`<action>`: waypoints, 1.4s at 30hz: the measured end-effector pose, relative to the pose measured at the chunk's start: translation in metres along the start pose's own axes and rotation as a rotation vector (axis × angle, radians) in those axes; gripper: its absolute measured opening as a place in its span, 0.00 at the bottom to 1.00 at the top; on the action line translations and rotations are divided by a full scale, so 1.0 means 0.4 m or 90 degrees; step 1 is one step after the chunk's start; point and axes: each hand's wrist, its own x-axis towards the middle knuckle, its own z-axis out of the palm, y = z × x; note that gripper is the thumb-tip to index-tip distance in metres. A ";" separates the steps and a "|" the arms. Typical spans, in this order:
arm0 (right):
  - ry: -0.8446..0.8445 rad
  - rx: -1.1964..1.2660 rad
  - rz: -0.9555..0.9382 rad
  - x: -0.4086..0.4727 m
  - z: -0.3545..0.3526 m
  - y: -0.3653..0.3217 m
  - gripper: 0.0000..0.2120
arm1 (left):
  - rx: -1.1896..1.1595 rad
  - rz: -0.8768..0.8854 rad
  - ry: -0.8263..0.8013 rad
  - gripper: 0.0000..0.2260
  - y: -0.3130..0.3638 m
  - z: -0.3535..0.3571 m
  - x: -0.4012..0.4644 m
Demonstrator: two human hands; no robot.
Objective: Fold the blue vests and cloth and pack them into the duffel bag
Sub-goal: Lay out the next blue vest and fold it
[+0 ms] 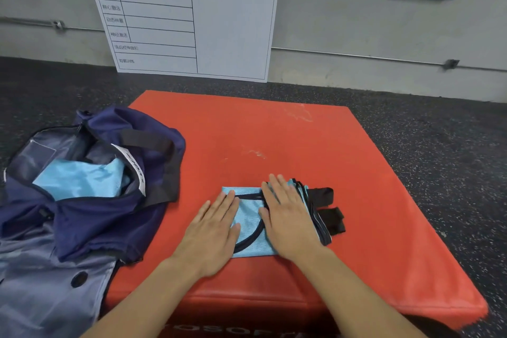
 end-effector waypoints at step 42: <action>-0.129 0.100 -0.043 -0.290 -0.037 -0.009 0.33 | 0.024 0.140 0.018 0.31 -0.002 0.012 -0.046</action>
